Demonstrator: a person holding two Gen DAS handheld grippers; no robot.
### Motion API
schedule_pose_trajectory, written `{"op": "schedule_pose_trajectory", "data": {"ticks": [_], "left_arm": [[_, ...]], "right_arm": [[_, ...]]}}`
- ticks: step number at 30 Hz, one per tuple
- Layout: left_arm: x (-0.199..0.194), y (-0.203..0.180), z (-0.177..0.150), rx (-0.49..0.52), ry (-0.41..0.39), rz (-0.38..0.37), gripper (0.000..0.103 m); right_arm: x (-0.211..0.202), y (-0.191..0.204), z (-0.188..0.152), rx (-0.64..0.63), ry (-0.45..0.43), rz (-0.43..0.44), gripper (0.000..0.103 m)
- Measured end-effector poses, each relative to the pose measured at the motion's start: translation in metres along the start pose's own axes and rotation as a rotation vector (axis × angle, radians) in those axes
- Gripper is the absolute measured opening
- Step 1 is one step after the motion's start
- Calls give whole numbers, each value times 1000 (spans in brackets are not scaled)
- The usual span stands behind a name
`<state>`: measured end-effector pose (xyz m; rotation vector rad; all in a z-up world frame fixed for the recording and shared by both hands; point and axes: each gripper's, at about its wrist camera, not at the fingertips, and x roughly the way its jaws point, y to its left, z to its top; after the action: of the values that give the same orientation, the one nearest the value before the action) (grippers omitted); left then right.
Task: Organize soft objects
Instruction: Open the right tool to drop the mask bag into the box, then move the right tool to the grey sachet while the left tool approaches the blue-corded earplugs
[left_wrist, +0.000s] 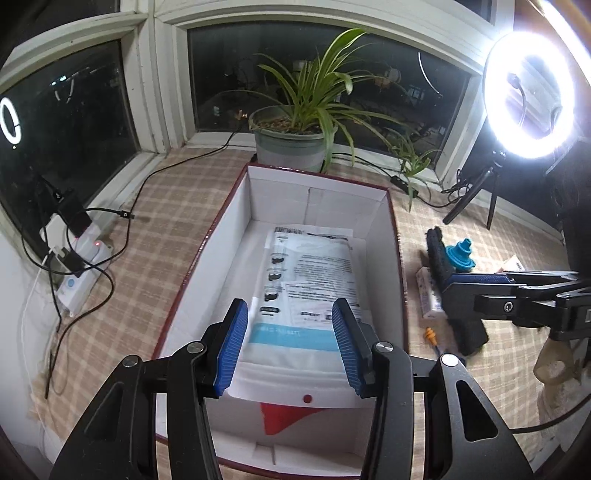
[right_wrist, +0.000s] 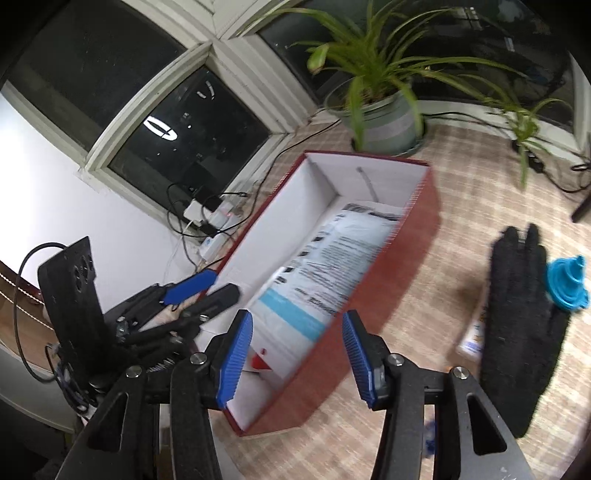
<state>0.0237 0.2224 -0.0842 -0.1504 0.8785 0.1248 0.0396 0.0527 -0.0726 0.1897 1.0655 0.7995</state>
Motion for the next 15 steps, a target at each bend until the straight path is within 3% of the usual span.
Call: {"op": "schedule_pose_trajectory", "data": {"ticks": [2,11,15], "left_arm": [[-3,-4,0,-3,-3,-13,45],[-9,-45,-4,6,-8,-95,53],[-9,-70,-6,29,-3,-133,53]], "right_arm": [[-11,-10,-5,3,-17,-20,53],[-72,-62,-35,-6,-85,-164,55],[-102,-91,-48,45,-127,-179,55]]}}
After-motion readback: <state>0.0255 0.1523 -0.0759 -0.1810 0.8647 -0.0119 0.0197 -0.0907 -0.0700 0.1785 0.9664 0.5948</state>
